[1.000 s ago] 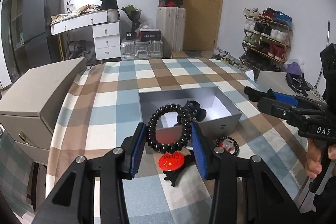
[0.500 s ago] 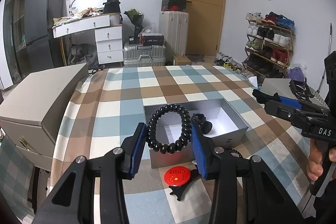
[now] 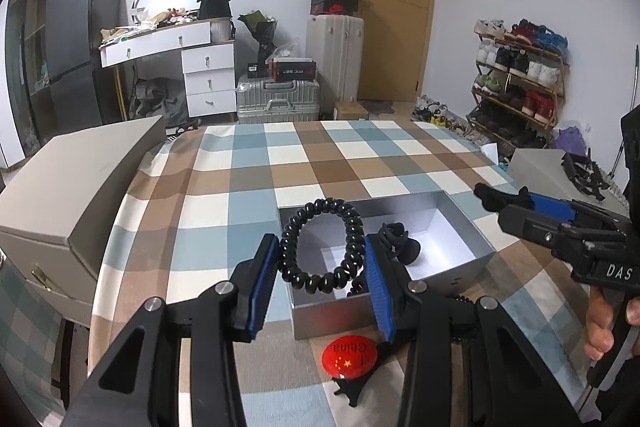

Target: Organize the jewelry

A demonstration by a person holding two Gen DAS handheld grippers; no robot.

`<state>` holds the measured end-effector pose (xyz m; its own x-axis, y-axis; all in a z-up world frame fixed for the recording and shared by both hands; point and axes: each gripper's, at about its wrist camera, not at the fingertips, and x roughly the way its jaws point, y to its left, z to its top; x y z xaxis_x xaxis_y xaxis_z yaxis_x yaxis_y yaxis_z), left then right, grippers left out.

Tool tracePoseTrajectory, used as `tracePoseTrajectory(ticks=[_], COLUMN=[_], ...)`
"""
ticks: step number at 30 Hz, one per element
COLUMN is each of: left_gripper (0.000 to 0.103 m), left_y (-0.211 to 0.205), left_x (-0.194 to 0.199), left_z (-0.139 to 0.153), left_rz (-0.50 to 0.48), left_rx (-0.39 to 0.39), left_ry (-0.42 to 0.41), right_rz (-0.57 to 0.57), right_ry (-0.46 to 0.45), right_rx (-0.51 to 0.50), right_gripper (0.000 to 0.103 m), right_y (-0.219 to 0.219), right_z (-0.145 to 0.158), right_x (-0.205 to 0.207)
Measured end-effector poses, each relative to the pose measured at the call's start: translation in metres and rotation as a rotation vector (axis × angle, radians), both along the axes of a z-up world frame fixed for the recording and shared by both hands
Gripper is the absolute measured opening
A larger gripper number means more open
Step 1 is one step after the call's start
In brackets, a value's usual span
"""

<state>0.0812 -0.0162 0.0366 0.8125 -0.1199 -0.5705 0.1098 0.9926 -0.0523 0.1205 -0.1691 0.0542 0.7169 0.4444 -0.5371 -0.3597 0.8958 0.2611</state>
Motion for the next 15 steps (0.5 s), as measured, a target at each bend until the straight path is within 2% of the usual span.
tracePoseTrajectory(ticks=[15], left_gripper=[0.037], left_y=[-0.009], left_x=[0.018], left_z=[-0.014], left_rz=[-0.004], left_rx=[0.032], left_ry=[0.033], right_rz=[0.03], right_ry=[0.072], right_rx=[-0.029], right_gripper=[0.072], right_y=[0.025], right_z=[-0.028], right_x=[0.027])
